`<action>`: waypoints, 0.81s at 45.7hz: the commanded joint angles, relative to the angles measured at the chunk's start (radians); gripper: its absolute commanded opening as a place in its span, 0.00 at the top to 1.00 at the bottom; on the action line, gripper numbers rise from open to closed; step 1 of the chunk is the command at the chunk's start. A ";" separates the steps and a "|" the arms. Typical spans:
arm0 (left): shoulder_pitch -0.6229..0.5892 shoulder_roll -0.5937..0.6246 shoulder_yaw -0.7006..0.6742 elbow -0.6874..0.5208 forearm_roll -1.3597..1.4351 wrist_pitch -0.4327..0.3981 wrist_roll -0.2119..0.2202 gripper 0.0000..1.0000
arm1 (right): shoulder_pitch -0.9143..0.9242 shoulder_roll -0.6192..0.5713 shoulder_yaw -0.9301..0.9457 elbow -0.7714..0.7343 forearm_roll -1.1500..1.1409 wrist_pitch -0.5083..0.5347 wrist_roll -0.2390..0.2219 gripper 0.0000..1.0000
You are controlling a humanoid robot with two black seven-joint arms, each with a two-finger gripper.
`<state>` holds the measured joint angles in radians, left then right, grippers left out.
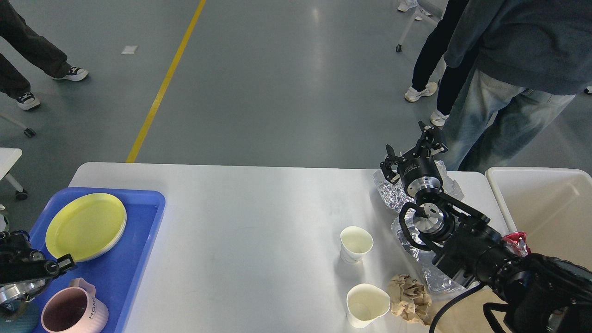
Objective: Tidy desktop
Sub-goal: 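Lower the yellow plate onto the white plate in the tray, then release the yellow plate and raise the left gripper away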
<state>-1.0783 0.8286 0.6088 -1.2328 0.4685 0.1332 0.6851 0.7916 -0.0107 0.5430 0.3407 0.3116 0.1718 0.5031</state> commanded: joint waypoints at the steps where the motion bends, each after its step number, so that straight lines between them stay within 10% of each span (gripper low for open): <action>1: -0.029 0.046 0.000 0.013 -0.001 -0.102 -0.001 0.00 | 0.000 0.000 0.000 0.000 0.000 0.000 0.000 0.00; 18: -0.126 0.149 -0.034 0.002 -0.100 -0.451 0.001 0.00 | 0.000 0.000 0.000 -0.002 0.000 0.000 0.000 0.00; 37: -0.195 0.190 -0.109 0.047 -0.329 -0.469 -0.001 0.00 | 0.000 0.000 0.000 -0.002 0.000 0.000 0.000 0.00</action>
<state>-1.2576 0.9947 0.5135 -1.1869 0.1927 -0.3257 0.6843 0.7916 -0.0107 0.5430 0.3389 0.3113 0.1718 0.5031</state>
